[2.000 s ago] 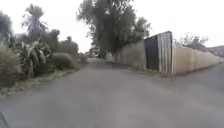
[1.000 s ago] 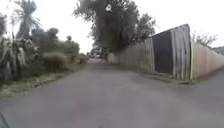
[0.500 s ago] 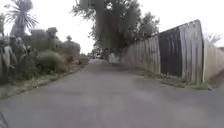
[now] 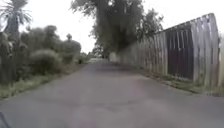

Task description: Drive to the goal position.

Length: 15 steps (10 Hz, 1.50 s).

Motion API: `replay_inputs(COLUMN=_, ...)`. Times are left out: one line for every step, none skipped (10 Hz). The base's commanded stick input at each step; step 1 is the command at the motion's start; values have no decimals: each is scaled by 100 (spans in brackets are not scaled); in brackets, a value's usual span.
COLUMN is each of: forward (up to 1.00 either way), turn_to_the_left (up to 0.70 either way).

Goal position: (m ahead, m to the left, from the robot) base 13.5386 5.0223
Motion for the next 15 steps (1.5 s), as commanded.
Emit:
replay_inputs(forward=100, turn_to_the_left=0)
replay_inputs(forward=100, turn_to_the_left=0)
replay_inputs(forward=100, turn_to_the_left=0)
replay_inputs(forward=100, turn_to_the_left=0)
replay_inputs(forward=100, turn_to_the_left=0)
replay_inputs(forward=100, turn_to_the_left=0)
replay_inputs(forward=100, turn_to_the_left=0)
replay_inputs(forward=100, turn_to_the_left=0)
replay_inputs(forward=100, turn_to_the_left=0)
replay_inputs(forward=100, turn_to_the_left=0)
replay_inputs(forward=100, turn_to_the_left=0)
replay_inputs(forward=100, turn_to_the_left=0)
replay_inputs(forward=100, turn_to_the_left=0)
replay_inputs(forward=100, turn_to_the_left=0)
replay_inputs(forward=100, turn_to_the_left=0)
